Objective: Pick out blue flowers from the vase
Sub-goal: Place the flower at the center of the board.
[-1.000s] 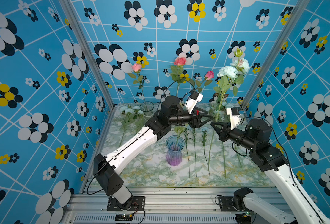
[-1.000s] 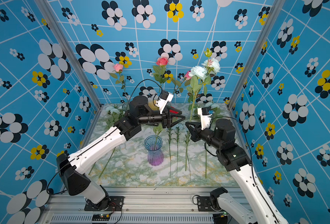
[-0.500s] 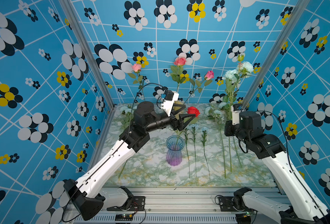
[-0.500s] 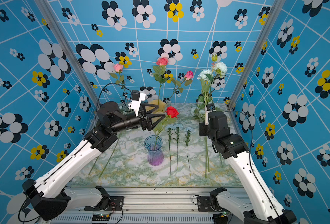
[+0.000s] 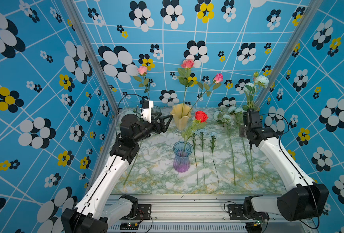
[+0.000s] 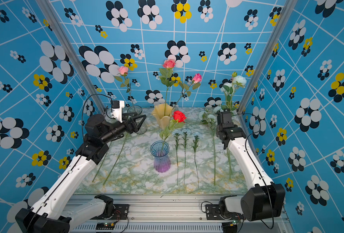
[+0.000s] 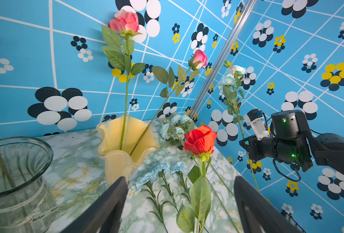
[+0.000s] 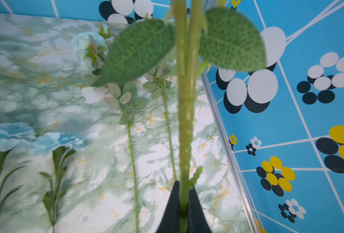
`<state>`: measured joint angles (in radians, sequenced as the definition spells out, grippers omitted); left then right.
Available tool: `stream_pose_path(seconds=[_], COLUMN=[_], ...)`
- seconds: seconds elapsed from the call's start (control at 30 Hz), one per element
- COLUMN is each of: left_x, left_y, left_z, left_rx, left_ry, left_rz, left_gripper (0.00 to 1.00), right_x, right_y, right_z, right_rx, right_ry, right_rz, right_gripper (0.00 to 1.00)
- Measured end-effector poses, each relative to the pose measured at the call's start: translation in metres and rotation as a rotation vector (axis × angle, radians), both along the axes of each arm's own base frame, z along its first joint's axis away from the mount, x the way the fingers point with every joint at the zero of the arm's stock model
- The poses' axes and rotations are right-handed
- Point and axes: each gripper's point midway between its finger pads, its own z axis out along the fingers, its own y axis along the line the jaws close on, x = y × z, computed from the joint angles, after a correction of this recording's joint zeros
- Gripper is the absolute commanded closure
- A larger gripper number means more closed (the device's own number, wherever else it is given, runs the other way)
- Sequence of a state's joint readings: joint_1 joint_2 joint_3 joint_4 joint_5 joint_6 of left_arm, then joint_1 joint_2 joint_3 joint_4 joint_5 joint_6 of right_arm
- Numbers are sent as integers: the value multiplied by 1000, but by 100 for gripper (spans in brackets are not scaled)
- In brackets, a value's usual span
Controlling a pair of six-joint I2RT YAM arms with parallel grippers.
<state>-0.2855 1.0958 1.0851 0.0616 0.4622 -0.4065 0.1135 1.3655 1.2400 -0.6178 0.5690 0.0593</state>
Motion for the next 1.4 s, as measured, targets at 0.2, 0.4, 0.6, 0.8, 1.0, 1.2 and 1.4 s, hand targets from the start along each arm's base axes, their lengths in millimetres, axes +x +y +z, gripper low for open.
stream_pose_path(seconds=[0.2,0.4,0.6,0.8,1.0,1.2,1.4], left_x=[14,23,25,27,28,28,28], left_y=[12,9,11,12,12,12,12], left_z=[-9,-20,-22,-24,-25,-25,-25], left_rx=[-17,0,19,24,25,25,25], left_ry=[21,42,32,35,39,38,38], left_rz=[35,37,51,57,59,58,58], left_gripper=[15,15,15,15,15,15,15], right_x=[27,79,117,122,117,112,109], right_y=[-44,-55,-61,-65,-62,-84,-100], right_z=[-47,-78,-112,-150,-169,-171,-170], right_rx=[-106,-176,-200,-172,-140,-107,-103], right_ry=[110,197,273,362,426,423,414], right_rz=[-108,-100,-84,-67,-42,-78,-107], right_gripper=[100,100,100,100,100,100,100])
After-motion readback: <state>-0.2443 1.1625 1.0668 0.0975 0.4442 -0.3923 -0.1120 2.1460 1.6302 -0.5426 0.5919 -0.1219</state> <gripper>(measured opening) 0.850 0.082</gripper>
